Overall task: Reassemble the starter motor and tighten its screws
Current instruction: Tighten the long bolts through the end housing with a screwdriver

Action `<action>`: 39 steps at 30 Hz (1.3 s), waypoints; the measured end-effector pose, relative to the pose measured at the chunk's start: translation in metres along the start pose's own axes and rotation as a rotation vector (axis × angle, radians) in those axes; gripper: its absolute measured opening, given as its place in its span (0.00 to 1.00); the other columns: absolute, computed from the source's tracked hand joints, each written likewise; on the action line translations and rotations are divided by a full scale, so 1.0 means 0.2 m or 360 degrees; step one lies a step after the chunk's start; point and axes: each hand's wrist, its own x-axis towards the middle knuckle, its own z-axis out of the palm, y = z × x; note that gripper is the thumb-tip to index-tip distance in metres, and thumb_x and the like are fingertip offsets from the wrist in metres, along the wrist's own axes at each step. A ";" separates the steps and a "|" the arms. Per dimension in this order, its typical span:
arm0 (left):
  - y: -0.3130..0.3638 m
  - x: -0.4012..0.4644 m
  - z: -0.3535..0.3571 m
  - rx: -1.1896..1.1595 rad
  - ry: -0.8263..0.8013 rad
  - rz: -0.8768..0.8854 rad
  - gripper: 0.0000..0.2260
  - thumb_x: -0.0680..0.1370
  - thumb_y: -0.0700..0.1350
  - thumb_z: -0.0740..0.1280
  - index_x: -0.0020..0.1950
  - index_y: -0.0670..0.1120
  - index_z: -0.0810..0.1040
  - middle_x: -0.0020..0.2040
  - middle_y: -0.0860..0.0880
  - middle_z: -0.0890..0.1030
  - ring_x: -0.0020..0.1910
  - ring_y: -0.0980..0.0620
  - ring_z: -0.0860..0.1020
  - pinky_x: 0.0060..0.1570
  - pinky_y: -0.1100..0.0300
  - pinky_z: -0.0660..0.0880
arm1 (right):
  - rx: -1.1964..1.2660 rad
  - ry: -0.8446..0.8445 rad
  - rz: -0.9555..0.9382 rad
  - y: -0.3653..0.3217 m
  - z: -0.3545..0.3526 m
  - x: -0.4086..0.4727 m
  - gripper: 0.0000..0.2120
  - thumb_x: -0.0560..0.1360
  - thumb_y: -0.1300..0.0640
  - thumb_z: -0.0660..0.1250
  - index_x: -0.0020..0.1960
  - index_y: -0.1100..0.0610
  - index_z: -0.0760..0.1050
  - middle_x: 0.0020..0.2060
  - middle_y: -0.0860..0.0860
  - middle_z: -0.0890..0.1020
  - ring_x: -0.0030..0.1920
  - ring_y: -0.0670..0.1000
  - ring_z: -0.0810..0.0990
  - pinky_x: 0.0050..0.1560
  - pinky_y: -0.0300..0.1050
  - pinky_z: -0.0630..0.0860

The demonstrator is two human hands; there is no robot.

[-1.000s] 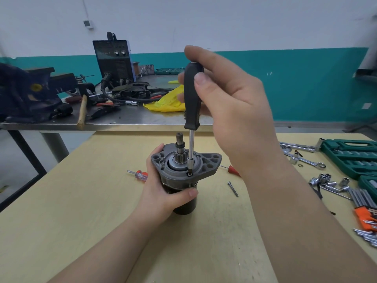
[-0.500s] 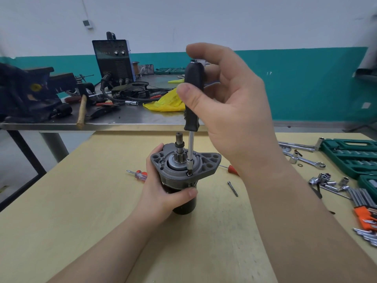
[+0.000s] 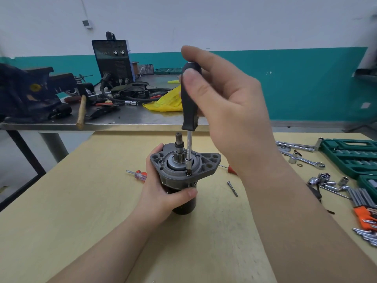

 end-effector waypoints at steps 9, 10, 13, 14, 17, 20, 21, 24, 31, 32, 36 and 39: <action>0.00 0.00 0.00 0.0012 -0.0002 -0.0012 0.51 0.64 0.50 0.83 0.81 0.63 0.58 0.71 0.60 0.79 0.71 0.57 0.78 0.63 0.71 0.74 | -0.0119 -0.0053 -0.0080 -0.01 0.01 -0.01 0.15 0.79 0.58 0.74 0.63 0.45 0.81 0.45 0.43 0.85 0.47 0.49 0.85 0.53 0.57 0.85; 0.00 0.00 0.00 0.0020 0.0001 -0.0012 0.51 0.65 0.50 0.83 0.81 0.63 0.58 0.71 0.61 0.79 0.71 0.57 0.78 0.63 0.71 0.74 | -0.0088 -0.0051 -0.0069 -0.01 0.01 -0.01 0.13 0.80 0.57 0.72 0.63 0.45 0.80 0.48 0.43 0.86 0.50 0.50 0.86 0.55 0.58 0.85; -0.01 0.00 -0.01 0.0017 0.0010 -0.0025 0.52 0.64 0.50 0.84 0.81 0.63 0.58 0.72 0.59 0.79 0.72 0.55 0.78 0.64 0.64 0.77 | -0.0022 -0.0084 -0.0033 0.00 0.00 -0.01 0.13 0.82 0.59 0.67 0.64 0.46 0.78 0.54 0.46 0.86 0.55 0.53 0.87 0.57 0.60 0.85; -0.01 0.00 -0.01 0.0015 0.0013 -0.0025 0.52 0.64 0.50 0.84 0.81 0.63 0.58 0.72 0.58 0.79 0.72 0.55 0.78 0.65 0.60 0.76 | -0.0028 -0.0095 -0.0033 -0.01 0.00 -0.01 0.14 0.82 0.60 0.67 0.64 0.45 0.78 0.53 0.47 0.86 0.55 0.53 0.87 0.57 0.59 0.85; -0.01 -0.01 -0.01 0.0033 0.0019 -0.0019 0.53 0.64 0.51 0.84 0.81 0.63 0.57 0.73 0.57 0.78 0.73 0.54 0.77 0.66 0.52 0.73 | -0.0148 -0.0054 -0.0096 -0.01 0.01 -0.01 0.16 0.79 0.58 0.74 0.63 0.44 0.78 0.47 0.42 0.84 0.49 0.50 0.85 0.53 0.56 0.85; -0.01 -0.01 -0.01 0.0044 0.0010 -0.0024 0.53 0.64 0.50 0.84 0.82 0.63 0.57 0.73 0.57 0.78 0.73 0.54 0.77 0.67 0.53 0.72 | -0.0154 -0.0006 -0.0100 -0.01 0.01 -0.01 0.14 0.80 0.55 0.75 0.63 0.44 0.80 0.45 0.37 0.83 0.47 0.46 0.83 0.55 0.54 0.84; -0.01 -0.01 -0.01 0.0047 0.0006 -0.0028 0.53 0.64 0.50 0.84 0.81 0.62 0.57 0.73 0.57 0.78 0.73 0.54 0.77 0.67 0.54 0.73 | -0.0113 -0.0006 -0.0081 -0.01 0.01 -0.01 0.12 0.81 0.55 0.73 0.64 0.46 0.81 0.46 0.37 0.84 0.49 0.46 0.84 0.57 0.56 0.84; -0.01 0.00 -0.01 0.0042 0.0008 -0.0041 0.52 0.64 0.51 0.83 0.81 0.62 0.57 0.72 0.59 0.78 0.73 0.56 0.77 0.66 0.64 0.75 | 0.0034 -0.0051 -0.0005 0.00 0.01 -0.01 0.13 0.84 0.58 0.66 0.66 0.48 0.81 0.51 0.43 0.86 0.53 0.52 0.87 0.57 0.56 0.85; 0.00 -0.01 -0.01 0.0028 0.0007 -0.0017 0.52 0.64 0.50 0.84 0.81 0.63 0.57 0.72 0.58 0.78 0.73 0.55 0.77 0.66 0.54 0.72 | -0.0135 0.0019 -0.0068 -0.01 0.01 -0.01 0.14 0.79 0.55 0.75 0.63 0.44 0.81 0.45 0.36 0.83 0.48 0.49 0.84 0.56 0.58 0.84; 0.00 -0.01 -0.01 0.0033 0.0013 -0.0017 0.52 0.64 0.50 0.84 0.81 0.63 0.58 0.72 0.58 0.78 0.73 0.55 0.77 0.67 0.54 0.72 | -0.0081 0.0024 -0.0045 -0.01 0.02 -0.01 0.14 0.80 0.55 0.73 0.65 0.46 0.82 0.46 0.38 0.84 0.50 0.51 0.85 0.57 0.58 0.84; 0.00 -0.01 0.00 0.0032 0.0011 -0.0027 0.51 0.64 0.50 0.84 0.80 0.65 0.58 0.72 0.59 0.78 0.73 0.55 0.77 0.67 0.56 0.74 | 0.0084 -0.0031 0.0019 -0.02 0.01 -0.02 0.15 0.82 0.60 0.68 0.66 0.47 0.80 0.48 0.45 0.86 0.49 0.56 0.88 0.51 0.50 0.86; 0.00 -0.01 0.00 0.0024 0.0012 -0.0027 0.51 0.63 0.51 0.84 0.80 0.66 0.59 0.72 0.59 0.78 0.73 0.55 0.77 0.65 0.65 0.76 | -0.0146 -0.0001 -0.0073 -0.02 0.01 -0.01 0.17 0.79 0.58 0.75 0.66 0.46 0.80 0.45 0.40 0.84 0.47 0.50 0.86 0.53 0.55 0.86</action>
